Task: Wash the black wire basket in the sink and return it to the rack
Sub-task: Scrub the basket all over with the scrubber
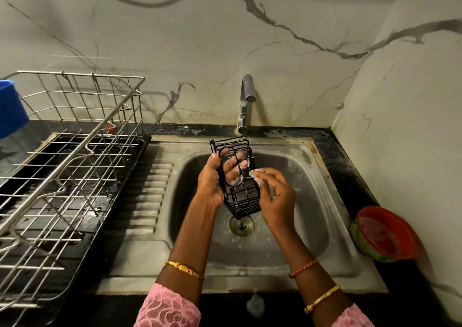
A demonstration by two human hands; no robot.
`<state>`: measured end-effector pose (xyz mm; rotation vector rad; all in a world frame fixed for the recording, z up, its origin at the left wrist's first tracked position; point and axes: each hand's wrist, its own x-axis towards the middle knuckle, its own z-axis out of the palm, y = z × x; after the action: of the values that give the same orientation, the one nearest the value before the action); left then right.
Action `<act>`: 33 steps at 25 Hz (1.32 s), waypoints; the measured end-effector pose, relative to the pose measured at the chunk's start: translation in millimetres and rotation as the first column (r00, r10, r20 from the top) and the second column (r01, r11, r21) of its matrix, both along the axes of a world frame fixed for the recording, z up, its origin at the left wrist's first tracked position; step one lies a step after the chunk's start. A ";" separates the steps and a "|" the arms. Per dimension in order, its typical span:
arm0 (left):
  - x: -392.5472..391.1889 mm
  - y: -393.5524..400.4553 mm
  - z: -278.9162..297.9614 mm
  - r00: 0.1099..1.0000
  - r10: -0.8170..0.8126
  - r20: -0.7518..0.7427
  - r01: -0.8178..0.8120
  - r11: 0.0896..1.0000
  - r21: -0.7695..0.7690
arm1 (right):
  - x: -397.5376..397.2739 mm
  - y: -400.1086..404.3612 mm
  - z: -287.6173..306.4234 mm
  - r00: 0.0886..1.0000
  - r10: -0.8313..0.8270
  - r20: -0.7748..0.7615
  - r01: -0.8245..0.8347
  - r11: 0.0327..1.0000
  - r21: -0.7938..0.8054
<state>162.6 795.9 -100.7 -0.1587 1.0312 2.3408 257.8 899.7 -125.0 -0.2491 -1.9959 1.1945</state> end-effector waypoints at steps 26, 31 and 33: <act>5.6 -4.4 -1.3 0.992 -0.087 -0.088 0.072 0.984 -0.165 | -22.4 13.6 8.8 0.968 -0.068 0.241 0.122 0.968 -0.218; 5.1 -2.8 -0.9 0.994 -0.062 -0.084 0.047 0.983 -0.178 | -18.8 -13.9 13.4 0.987 0.006 0.159 -0.054 0.952 0.300; 7.3 -0.6 -0.5 0.993 -0.071 -0.092 0.052 0.979 -0.198 | -22.2 -10.6 14.2 0.986 -0.028 0.167 -0.033 0.935 0.352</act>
<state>169.9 795.3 -101.2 -0.0855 1.2969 2.2081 235.6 889.0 -110.7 -0.1692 -2.3185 0.8140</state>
